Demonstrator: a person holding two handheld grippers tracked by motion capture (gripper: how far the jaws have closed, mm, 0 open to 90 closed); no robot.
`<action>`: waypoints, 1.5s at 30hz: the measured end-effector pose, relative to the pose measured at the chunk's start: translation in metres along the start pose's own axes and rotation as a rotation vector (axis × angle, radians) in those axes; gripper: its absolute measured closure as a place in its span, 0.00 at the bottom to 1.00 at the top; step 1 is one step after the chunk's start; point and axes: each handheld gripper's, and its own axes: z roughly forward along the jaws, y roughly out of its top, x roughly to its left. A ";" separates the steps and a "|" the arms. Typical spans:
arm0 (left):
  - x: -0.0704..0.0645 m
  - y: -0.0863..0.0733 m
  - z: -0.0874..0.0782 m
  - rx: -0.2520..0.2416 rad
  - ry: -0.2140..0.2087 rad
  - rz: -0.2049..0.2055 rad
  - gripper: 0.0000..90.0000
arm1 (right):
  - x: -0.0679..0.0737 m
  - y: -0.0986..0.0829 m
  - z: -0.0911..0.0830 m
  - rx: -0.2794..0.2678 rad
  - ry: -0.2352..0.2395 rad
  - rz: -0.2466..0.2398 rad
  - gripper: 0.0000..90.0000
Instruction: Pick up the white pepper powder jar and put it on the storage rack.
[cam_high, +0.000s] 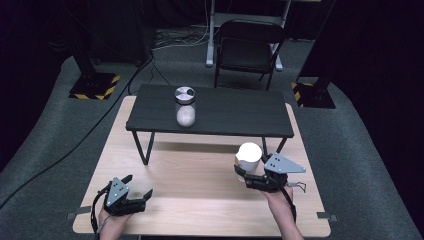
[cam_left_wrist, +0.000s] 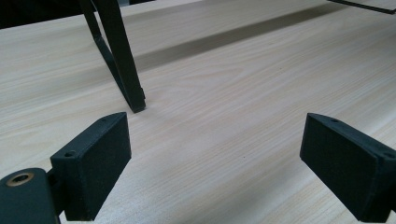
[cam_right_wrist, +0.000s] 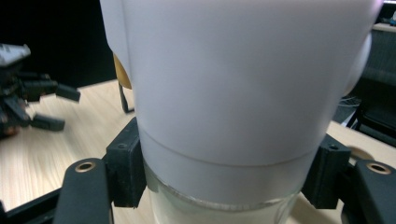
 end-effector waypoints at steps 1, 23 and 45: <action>0.000 0.000 0.000 0.000 0.000 0.001 0.09 | -0.001 0.004 0.000 -0.004 0.001 0.000 0.33; 0.001 -0.001 0.000 -0.003 -0.004 -0.004 0.09 | -0.018 0.076 0.006 -0.074 -0.088 0.011 0.33; 0.003 -0.002 -0.001 -0.009 -0.011 -0.015 0.09 | -0.038 0.091 0.060 -0.082 -0.249 0.117 0.33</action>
